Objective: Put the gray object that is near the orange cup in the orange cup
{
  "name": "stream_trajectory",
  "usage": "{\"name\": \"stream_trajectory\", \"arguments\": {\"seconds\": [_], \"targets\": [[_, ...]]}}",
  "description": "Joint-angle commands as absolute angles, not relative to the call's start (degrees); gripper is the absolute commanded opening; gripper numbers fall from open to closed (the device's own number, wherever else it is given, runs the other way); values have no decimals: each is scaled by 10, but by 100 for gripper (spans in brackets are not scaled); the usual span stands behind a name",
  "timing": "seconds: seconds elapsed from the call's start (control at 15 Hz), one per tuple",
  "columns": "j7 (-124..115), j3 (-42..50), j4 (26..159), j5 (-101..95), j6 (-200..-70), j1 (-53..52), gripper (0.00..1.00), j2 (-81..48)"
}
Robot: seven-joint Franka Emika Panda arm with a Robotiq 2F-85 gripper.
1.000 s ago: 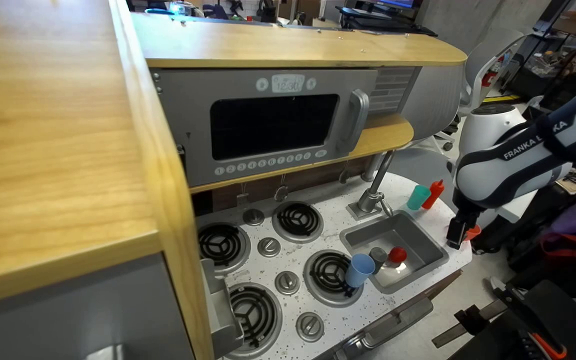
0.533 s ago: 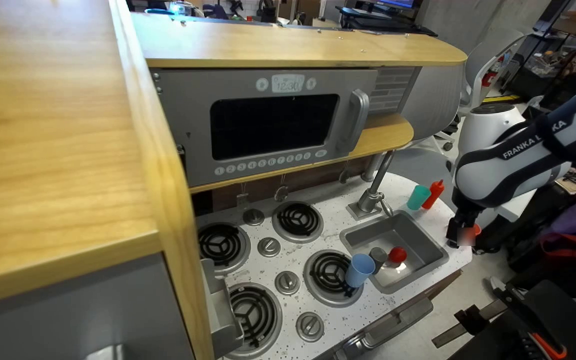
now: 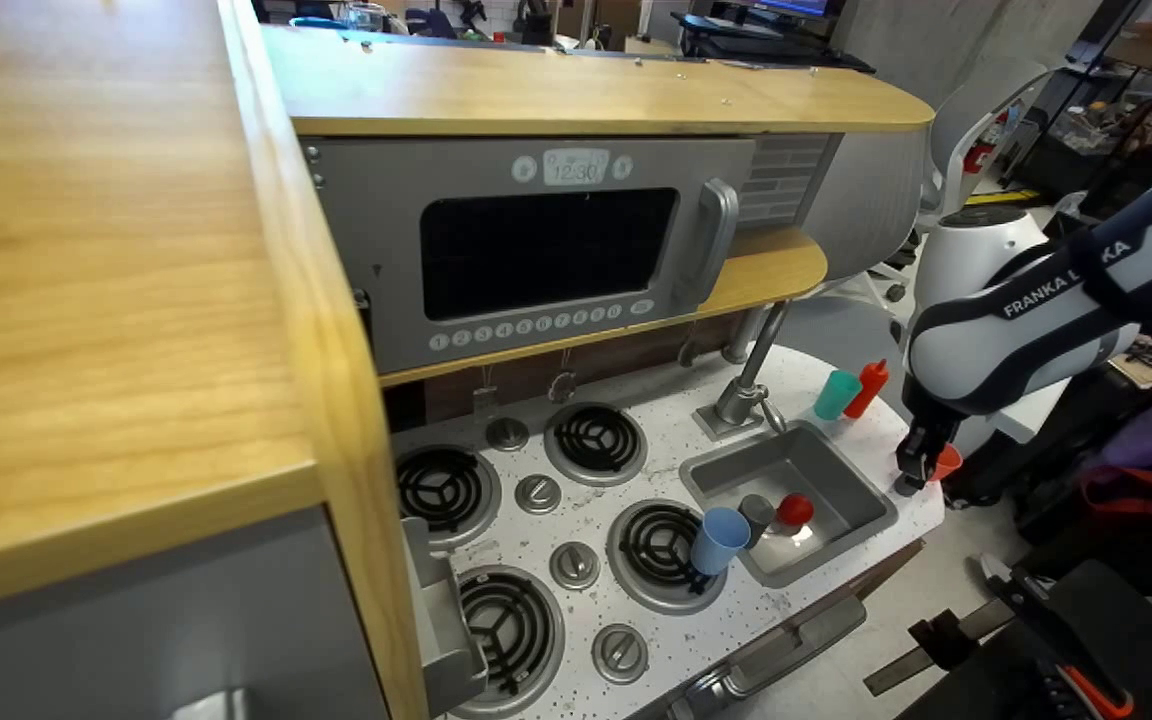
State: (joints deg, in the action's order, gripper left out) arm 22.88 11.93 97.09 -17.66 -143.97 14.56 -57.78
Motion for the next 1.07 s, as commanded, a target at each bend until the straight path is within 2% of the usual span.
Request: {"name": "stream_trajectory", "arguments": {"seconds": [0.0,0.47,1.0], "targets": [[213,120,962,-181,-1422,141,7,-568],[225,70,996,-104,-1357,186,8,-456],[112,107,931,-66,-1303,191,8,-486]]}}
